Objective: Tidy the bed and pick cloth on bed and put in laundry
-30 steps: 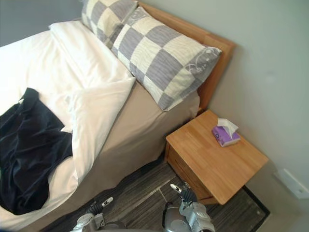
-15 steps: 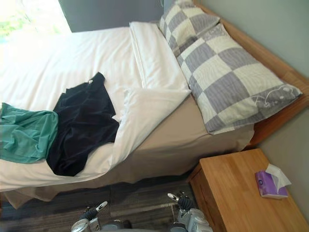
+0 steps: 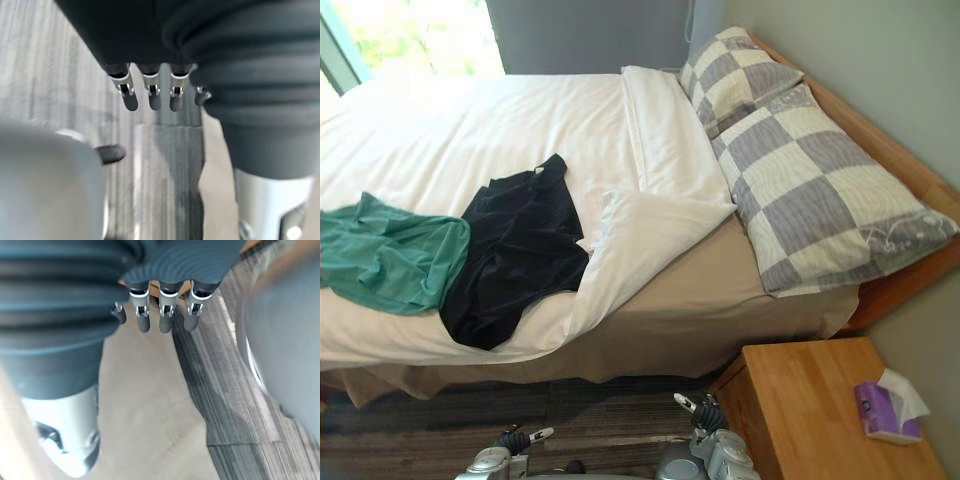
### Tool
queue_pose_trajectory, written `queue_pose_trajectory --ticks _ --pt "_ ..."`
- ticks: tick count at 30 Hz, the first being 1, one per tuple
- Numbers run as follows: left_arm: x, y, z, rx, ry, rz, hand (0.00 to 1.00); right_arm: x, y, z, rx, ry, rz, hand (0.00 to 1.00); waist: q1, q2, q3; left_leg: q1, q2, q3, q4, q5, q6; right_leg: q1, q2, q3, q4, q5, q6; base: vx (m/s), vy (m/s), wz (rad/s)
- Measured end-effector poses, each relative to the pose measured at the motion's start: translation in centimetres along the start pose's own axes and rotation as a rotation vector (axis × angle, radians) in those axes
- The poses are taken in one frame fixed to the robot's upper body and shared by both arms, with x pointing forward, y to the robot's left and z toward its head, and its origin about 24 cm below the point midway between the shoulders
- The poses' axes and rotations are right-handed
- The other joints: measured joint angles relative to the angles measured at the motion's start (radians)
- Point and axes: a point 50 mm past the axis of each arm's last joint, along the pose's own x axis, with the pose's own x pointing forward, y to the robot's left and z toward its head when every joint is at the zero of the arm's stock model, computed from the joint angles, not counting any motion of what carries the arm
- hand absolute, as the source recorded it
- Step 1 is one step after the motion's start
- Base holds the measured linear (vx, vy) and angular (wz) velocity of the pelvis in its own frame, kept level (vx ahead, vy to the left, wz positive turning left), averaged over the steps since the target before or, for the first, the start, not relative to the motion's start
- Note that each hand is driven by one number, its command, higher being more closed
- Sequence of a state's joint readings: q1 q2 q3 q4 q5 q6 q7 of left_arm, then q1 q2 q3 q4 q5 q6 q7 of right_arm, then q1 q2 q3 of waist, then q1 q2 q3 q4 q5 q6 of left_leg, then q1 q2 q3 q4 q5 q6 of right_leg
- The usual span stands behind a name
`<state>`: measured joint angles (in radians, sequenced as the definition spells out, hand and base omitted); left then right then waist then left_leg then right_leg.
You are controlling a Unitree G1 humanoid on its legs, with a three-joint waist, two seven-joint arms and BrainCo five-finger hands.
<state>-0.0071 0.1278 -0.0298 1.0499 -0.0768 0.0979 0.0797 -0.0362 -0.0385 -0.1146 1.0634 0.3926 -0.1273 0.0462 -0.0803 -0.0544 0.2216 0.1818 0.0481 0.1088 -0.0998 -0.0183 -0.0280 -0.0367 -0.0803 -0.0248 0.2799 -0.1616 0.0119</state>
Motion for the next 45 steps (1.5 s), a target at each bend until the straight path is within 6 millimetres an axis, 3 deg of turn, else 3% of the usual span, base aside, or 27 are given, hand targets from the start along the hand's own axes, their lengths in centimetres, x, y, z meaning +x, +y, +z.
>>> queue_pose_trajectory --ticks 1,3,5,12,16,17,19,20,25,28,34,36,41,45 --pt "0.0 -0.4 0.2 0.012 -0.002 -0.008 0.00 0.0 -0.2 0.0 0.023 -0.005 -0.015 0.00 -0.010 0.002 0.001 0.005 -0.001 -0.001 -0.002 0.005 -0.007 -0.002 0.007 -0.003 0.000 -0.004 0.001 0.17 -0.106 0.25" --pt "0.0 -1.4 -0.1 0.004 0.002 -0.035 0.00 0.0 -0.7 0.5 0.085 -0.032 -0.061 0.00 -0.014 0.053 0.004 -0.003 0.016 0.030 0.003 0.014 -0.020 -0.002 0.018 0.008 -0.018 0.005 -0.004 0.20 -0.053 -0.20" --pt "0.0 -1.9 -0.3 0.001 0.009 -0.044 0.00 -0.1 -1.1 0.5 0.113 -0.045 -0.089 0.00 -0.022 0.063 0.003 0.000 0.030 0.057 0.003 0.010 -0.026 0.012 0.031 0.009 -0.035 0.021 -0.005 0.19 -0.047 -0.10" --pt "0.0 -2.1 0.2 -0.017 -0.022 -0.032 0.00 -0.6 -0.7 -0.4 0.202 -0.069 -0.161 0.00 -0.014 0.024 -0.012 0.046 0.068 0.156 0.002 -0.006 -0.054 0.058 0.071 0.047 -0.075 0.034 -0.001 0.10 -0.033 -0.15" --pt "0.0 -1.8 0.0 -0.045 -0.016 -0.022 0.00 -1.1 -1.7 1.7 0.276 -0.182 -0.280 0.00 -0.015 0.028 -0.014 0.047 0.068 0.200 0.000 -0.006 -0.054 0.060 0.076 0.081 -0.099 0.052 -0.003 -0.01 0.014 -0.19" --pt "0.0 -1.7 -0.1 -0.049 -0.012 -0.019 0.00 -1.2 -2.0 2.6 0.288 -0.225 -0.306 0.00 -0.017 0.027 -0.014 0.047 0.068 0.209 -0.002 -0.006 -0.054 0.060 0.076 0.086 -0.104 0.055 -0.003 -0.06 0.007 -0.14" --pt "-0.1 -1.0 -0.6 -0.076 0.002 0.001 0.00 -2.0 -3.2 6.3 0.282 -0.381 -0.374 0.00 -0.031 0.022 -0.017 0.044 0.068 0.234 -0.003 -0.008 -0.057 0.059 0.077 0.094 -0.112 0.059 -0.008 -0.08 0.002 -0.07" --pt "-0.1 -0.9 -0.7 -0.075 0.005 0.004 0.00 -2.2 -3.5 7.1 0.273 -0.411 -0.379 0.00 -0.034 0.020 -0.018 0.043 0.068 0.242 -0.003 -0.008 -0.056 0.059 0.077 0.094 -0.114 0.060 -0.010 -0.10 -0.003 -0.04" --pt "-0.4 0.3 -2.1 -0.073 0.026 0.031 0.00 -5.2 -4.9 16.4 0.034 -0.757 -0.349 0.00 -0.040 0.015 -0.023 0.017 0.062 0.264 -0.004 -0.005 -0.052 0.037 0.077 0.120 -0.145 0.080 0.003 -0.11 -0.009 -0.11" --pt "-0.4 0.5 -2.1 -0.070 0.026 0.032 0.00 -6.3 -4.4 19.9 -0.120 -0.853 -0.298 0.00 -0.040 0.010 -0.025 0.000 0.054 0.262 -0.004 -0.001 -0.046 0.025 0.070 0.123 -0.156 0.088 0.017 -0.06 0.011 0.01" --pt "-0.4 1.2 -1.9 -0.058 0.029 0.046 0.00 -7.7 0.8 26.8 -0.435 -0.985 -0.116 0.00 -0.034 0.007 -0.023 -0.029 0.026 0.235 -0.004 0.014 -0.021 0.013 0.042 0.116 -0.159 0.103 0.026 0.02 0.030 0.14" --pt "-0.3 1.5 -1.8 -0.054 0.025 0.051 0.00 -8.3 3.1 28.8 -0.519 -1.032 -0.057 0.00 -0.018 0.009 -0.021 -0.033 0.017 0.218 -0.004 0.015 -0.020 0.013 0.037 0.112 -0.159 0.111 0.023 0.05 0.023 0.12" --pt "-0.3 2.6 -1.3 -0.042 0.018 0.076 0.00 -10.0 6.7 31.9 -0.657 -1.132 0.021 0.00 -0.008 0.008 0.002 -0.063 0.018 0.177 -0.003 0.023 -0.009 0.005 0.027 0.091 -0.159 0.130 0.031 0.02 0.030 0.30" --pt "-0.1 3.0 -0.4 -0.046 0.004 0.087 0.00 -12.9 9.8 35.1 -0.783 -1.284 0.011 0.00 0.016 0.015 0.058 -0.123 0.023 0.154 -0.002 0.032 0.000 -0.055 0.029 0.094 -0.159 0.178 0.027 -0.05 0.026 0.11"
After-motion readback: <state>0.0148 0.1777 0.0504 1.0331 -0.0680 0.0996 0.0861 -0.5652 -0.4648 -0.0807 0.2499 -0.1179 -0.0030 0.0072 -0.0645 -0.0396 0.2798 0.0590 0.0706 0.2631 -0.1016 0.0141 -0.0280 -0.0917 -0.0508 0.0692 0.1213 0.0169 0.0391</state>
